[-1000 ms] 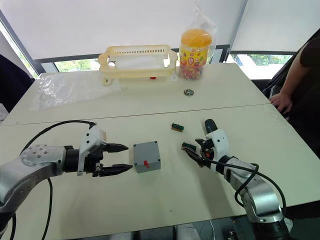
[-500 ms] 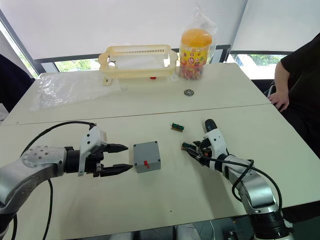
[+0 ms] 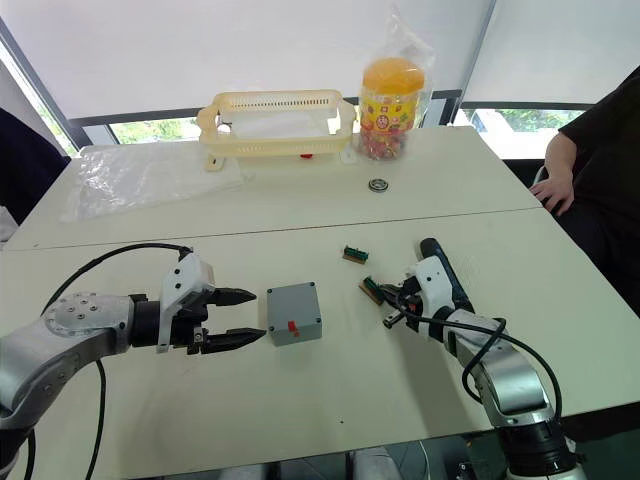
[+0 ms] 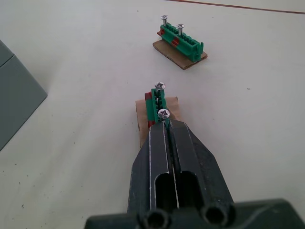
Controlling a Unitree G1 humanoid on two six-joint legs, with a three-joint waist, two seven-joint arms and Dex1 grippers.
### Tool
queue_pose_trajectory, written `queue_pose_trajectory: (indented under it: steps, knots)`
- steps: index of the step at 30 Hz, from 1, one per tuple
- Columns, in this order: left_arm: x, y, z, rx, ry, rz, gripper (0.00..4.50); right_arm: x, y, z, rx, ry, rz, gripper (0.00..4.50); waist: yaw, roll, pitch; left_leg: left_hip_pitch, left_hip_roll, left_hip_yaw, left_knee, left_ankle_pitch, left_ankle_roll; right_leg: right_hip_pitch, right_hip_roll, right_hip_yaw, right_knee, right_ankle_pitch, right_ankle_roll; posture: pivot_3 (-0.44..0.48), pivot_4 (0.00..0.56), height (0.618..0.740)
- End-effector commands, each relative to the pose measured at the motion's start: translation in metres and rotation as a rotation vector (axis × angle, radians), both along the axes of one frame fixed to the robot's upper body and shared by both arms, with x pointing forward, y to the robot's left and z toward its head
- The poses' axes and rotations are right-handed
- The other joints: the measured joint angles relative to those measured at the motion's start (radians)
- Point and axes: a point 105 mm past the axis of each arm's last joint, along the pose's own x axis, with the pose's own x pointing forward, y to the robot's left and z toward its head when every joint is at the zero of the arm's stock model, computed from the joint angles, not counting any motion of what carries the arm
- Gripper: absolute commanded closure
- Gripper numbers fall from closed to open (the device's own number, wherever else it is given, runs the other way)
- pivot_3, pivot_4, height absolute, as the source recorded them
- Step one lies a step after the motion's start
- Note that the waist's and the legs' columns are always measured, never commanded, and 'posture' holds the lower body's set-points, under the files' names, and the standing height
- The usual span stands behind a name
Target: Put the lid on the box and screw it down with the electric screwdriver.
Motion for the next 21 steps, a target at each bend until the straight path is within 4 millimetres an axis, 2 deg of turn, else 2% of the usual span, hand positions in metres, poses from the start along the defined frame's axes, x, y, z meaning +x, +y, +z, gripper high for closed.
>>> queue_pose_trajectory:
  steps: [1,4,7,9,21]
  knots:
    - [-0.0016,-0.0035,0.0058,-0.005,-0.035,-0.021,1.09,-0.002,0.0005,0.0082,-0.013,-0.042,0.009,4.48,0.0,0.0,0.0,0.0,0.0,0.0,0.0,0.0,0.0,0.0,0.0,0.0,0.0,0.0,0.0,0.0,0.15,0.74]
    - [-0.0011,-0.0036,0.0055,-0.004,-0.036,-0.022,1.09,-0.0018,0.0005,0.0095,-0.022,-0.055,0.014,4.48,0.0,0.0,0.0,0.0,0.0,0.0,0.0,0.0,0.0,0.0,0.0,0.0,0.0,0.0,0.0,0.0,0.15,0.74]
    - [-0.0007,-0.0034,0.005,-0.003,-0.035,-0.022,1.09,-0.0016,0.0017,0.011,-0.017,-0.06,0.019,3.67,0.0,0.0,0.0,0.0,0.0,0.0,0.0,0.0,0.0,0.0,0.0,0.0,0.0,0.0,0.0,0.0,0.15,0.74]
    - [-0.0006,-0.0033,0.005,-0.003,-0.035,-0.021,1.09,-0.0015,0.0027,0.0121,-0.011,-0.063,0.021,2.75,0.0,0.0,0.0,0.0,0.0,0.0,0.0,0.0,0.0,0.0,0.0,0.0,0.0,0.0,0.0,0.0,0.15,0.74]
    - [-0.001,-0.0027,0.0021,0.007,-0.034,-0.019,1.09,0.0035,0.0091,0.0169,0.025,-0.081,0.022,2.75,0.0,0.0,0.0,0.0,0.0,0.0,0.0,0.0,0.0,0.0,0.0,0.0,0.0,0.0,0.0,0.0,0.15,0.74]
